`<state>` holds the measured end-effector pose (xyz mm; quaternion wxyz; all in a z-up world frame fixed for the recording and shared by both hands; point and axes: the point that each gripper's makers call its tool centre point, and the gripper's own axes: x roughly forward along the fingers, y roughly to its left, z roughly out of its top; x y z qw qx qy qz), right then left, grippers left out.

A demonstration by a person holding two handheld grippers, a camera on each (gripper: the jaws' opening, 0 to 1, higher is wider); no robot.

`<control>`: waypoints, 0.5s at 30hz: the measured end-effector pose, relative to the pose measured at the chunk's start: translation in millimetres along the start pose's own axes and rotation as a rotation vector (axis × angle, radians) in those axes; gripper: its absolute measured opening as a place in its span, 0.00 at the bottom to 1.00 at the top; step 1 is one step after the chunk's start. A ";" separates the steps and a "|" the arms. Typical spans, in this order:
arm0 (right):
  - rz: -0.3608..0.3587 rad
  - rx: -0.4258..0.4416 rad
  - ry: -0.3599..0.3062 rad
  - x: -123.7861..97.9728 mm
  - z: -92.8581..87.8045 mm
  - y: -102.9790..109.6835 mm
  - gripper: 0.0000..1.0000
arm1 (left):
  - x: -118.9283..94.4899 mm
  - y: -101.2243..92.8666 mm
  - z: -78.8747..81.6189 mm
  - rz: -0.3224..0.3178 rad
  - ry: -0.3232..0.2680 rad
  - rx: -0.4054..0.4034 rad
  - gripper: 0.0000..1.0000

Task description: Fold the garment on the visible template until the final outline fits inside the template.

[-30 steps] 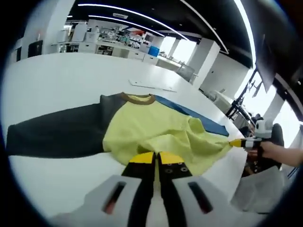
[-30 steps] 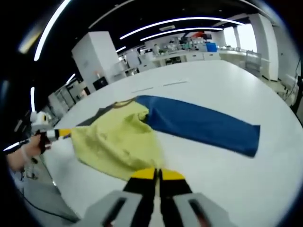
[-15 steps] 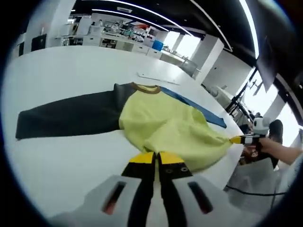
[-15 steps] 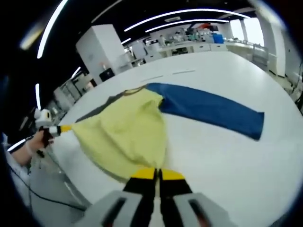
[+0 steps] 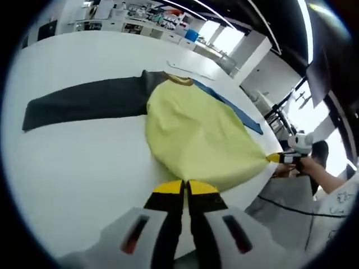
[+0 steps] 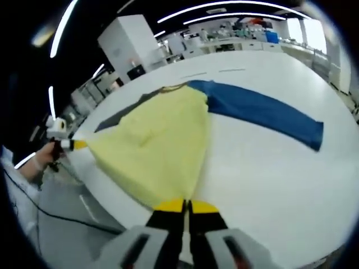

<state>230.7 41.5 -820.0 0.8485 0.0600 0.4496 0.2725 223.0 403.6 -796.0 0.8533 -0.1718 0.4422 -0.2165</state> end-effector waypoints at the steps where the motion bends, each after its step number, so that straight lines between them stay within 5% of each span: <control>1: -0.001 -0.001 0.003 0.4 -0.9 -0.9 0.00 | 2.3 1.7 -0.8 0.005 -0.007 0.005 0.00; 10: -0.038 0.013 0.036 2.4 -10.3 -14.6 0.00 | 18.3 6.5 -28.7 -0.002 0.099 -0.055 0.00; 15: -0.041 0.007 0.046 5.5 -12.8 -16.4 0.00 | 23.8 11.1 -31.4 0.008 0.102 -0.054 0.00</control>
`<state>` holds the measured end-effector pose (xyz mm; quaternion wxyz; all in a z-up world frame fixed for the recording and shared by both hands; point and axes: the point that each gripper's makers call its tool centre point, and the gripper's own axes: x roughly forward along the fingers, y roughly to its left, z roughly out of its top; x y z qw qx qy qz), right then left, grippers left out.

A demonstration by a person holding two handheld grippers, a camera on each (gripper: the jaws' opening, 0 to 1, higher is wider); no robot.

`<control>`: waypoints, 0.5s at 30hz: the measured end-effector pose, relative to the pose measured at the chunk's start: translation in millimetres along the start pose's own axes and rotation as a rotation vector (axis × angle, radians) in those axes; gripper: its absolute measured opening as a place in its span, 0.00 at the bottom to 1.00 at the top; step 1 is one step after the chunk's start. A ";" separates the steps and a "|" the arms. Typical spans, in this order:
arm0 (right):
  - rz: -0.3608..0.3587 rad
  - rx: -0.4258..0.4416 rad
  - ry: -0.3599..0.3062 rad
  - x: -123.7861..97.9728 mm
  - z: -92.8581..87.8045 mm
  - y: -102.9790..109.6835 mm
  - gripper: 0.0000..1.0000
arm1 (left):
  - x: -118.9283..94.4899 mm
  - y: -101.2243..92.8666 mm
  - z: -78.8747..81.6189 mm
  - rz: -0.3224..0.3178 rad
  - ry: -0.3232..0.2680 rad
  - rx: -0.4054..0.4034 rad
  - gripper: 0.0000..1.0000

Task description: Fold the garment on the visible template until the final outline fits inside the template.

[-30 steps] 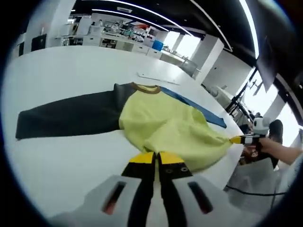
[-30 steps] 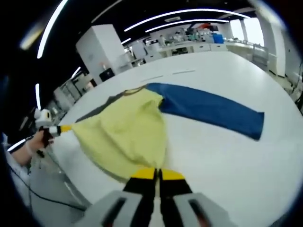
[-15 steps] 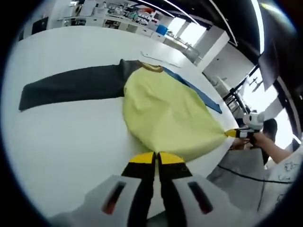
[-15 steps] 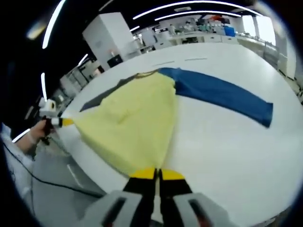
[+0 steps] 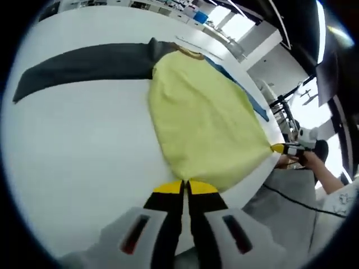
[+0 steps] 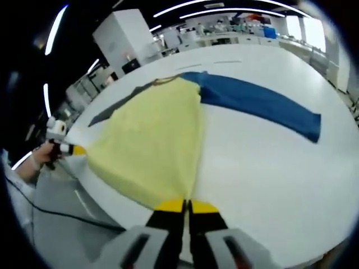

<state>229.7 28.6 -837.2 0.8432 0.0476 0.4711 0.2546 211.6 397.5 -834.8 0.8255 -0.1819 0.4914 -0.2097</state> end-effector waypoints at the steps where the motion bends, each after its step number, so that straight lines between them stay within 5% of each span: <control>1: -0.001 0.001 0.000 -0.6 0.4 0.2 0.00 | 0.7 0.2 0.4 0.000 -0.001 0.003 0.00; 11: -0.003 0.010 0.003 1.2 -1.3 -1.0 0.00 | 1.3 -2.0 4.7 -0.003 -0.045 0.078 0.00; 15: -0.005 0.008 0.004 1.5 -1.6 -1.0 0.00 | -0.9 -4.1 7.2 -0.013 -0.073 0.119 0.13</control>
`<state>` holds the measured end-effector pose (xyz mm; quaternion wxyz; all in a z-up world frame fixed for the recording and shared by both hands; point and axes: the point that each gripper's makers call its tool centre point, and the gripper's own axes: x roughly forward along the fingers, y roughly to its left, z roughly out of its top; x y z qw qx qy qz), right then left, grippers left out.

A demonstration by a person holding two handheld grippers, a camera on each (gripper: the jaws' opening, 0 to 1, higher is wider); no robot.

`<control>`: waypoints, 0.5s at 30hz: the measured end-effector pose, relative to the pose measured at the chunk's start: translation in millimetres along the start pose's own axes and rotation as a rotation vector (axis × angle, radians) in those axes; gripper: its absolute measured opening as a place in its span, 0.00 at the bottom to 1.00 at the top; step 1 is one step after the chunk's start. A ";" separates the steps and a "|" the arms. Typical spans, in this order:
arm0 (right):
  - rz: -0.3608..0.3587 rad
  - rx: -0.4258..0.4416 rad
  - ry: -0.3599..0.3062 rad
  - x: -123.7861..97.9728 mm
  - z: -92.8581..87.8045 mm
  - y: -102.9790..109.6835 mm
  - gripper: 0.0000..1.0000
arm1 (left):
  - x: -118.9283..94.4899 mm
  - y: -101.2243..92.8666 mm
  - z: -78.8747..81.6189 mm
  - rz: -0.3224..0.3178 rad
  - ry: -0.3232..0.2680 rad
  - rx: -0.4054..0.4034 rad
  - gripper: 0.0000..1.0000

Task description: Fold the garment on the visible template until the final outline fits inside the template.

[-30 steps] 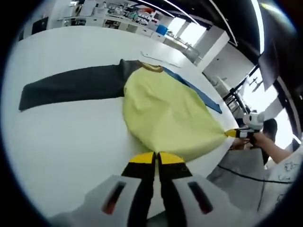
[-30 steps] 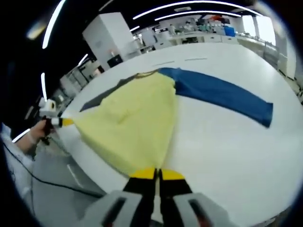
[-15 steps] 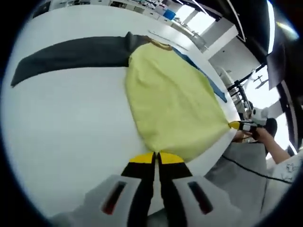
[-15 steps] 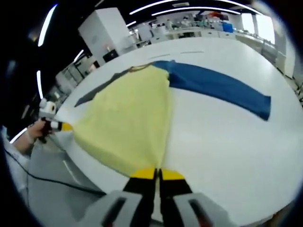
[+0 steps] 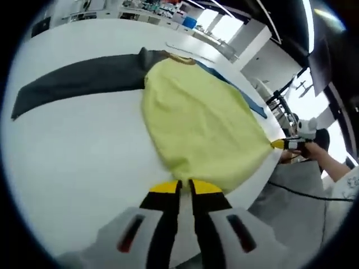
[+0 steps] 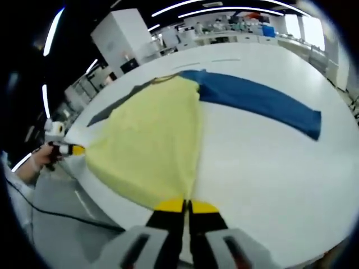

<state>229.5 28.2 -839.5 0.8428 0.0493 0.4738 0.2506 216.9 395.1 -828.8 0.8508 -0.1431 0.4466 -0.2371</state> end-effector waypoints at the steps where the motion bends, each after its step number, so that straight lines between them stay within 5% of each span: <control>1: 0.000 0.001 0.000 0.1 -0.2 0.1 0.00 | -0.9 -2.3 -1.0 -0.004 0.002 0.006 0.18; 6: 0.001 0.004 0.001 1.0 -1.1 0.1 0.00 | -2.3 -10.5 -2.2 -0.032 -0.006 0.022 0.26; 15: 0.001 0.008 0.000 0.3 -1.4 1.8 0.00 | -0.8 -16.1 2.0 -0.061 -0.002 -0.022 0.01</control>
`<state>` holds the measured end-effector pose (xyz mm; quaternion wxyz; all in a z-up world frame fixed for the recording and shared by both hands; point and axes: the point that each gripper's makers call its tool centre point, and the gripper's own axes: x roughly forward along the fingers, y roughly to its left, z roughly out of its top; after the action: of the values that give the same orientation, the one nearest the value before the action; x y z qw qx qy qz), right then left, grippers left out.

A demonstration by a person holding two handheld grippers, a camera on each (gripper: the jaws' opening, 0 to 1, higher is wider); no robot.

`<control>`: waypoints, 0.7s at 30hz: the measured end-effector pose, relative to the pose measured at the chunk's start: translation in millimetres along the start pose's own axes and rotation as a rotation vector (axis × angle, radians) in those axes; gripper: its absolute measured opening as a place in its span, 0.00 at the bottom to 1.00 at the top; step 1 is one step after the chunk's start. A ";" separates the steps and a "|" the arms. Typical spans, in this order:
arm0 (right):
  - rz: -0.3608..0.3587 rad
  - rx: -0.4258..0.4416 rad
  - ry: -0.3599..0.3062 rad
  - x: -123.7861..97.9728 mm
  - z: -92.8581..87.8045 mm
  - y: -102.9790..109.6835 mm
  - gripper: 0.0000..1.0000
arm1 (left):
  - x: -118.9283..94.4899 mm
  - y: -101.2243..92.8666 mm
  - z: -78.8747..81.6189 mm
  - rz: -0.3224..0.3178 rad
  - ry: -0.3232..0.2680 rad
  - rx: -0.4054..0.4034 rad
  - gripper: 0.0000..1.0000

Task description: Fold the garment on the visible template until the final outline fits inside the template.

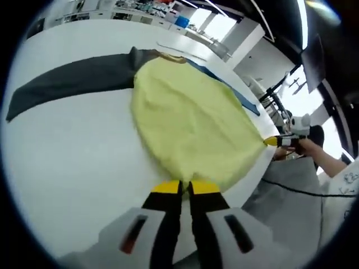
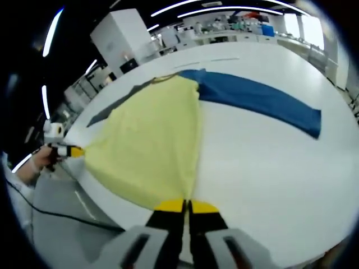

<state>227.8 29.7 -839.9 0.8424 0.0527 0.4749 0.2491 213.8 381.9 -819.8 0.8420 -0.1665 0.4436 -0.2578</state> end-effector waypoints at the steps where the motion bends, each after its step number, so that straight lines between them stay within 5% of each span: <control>1: 0.001 0.002 -0.001 0.1 0.0 0.0 0.00 | -0.4 -0.6 2.2 -0.003 0.002 -0.003 0.01; 12: 0.002 0.007 -0.003 0.9 -0.8 -0.2 0.00 | 23.6 -16.9 49.2 -0.044 -0.018 0.080 0.00; 21: 0.001 0.019 -0.004 2.0 -1.4 -1.5 0.00 | 66.5 -19.8 59.2 -0.058 0.035 0.128 0.00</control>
<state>228.0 29.1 -842.6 0.8428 0.0613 0.4753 0.2450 288.9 330.2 -821.1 0.8352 -0.1206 0.4359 -0.3127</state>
